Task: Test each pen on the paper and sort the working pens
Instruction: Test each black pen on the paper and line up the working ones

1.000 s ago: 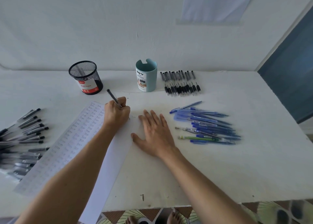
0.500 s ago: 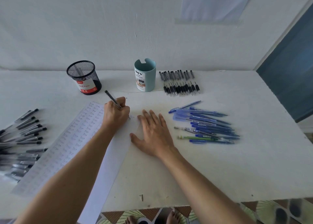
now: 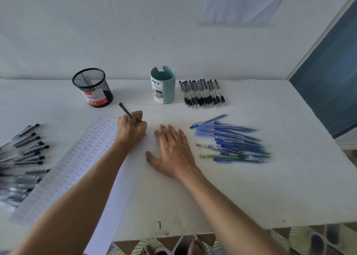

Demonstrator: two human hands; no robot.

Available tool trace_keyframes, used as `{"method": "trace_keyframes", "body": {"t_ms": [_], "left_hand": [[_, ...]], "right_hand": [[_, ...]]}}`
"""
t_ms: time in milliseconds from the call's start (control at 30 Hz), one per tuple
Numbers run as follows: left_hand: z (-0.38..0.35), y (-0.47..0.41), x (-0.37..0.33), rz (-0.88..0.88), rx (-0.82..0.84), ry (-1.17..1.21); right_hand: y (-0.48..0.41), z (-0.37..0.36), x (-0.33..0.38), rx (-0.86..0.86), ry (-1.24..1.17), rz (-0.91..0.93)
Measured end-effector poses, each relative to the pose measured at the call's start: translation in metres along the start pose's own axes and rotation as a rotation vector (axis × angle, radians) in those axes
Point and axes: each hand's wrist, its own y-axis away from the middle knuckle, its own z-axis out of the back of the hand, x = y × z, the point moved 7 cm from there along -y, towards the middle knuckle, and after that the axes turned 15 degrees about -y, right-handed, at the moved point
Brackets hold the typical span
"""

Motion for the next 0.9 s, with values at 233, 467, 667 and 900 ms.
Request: {"method": "trace_keyframes", "body": {"t_ms": [233, 467, 667, 900], "left_hand": [[-0.003, 0.001, -0.002, -0.031, -0.001, -0.003], [-0.002, 0.002, -0.005, -0.061, -0.024, -0.028], [-0.002, -0.001, 0.002, -0.023, -0.02, 0.037], [-0.003, -0.009, 0.028, 0.243, 0.009, 0.698]], "right_hand": [[-0.001, 0.0, -0.001, 0.007, -0.012, -0.014], [0.0, -0.001, -0.001, 0.01, -0.006, -0.019], [0.0, 0.003, -0.001, 0.006, -0.044, -0.017], [0.001, 0.006, -0.006, 0.025, -0.093, -0.033]]}}
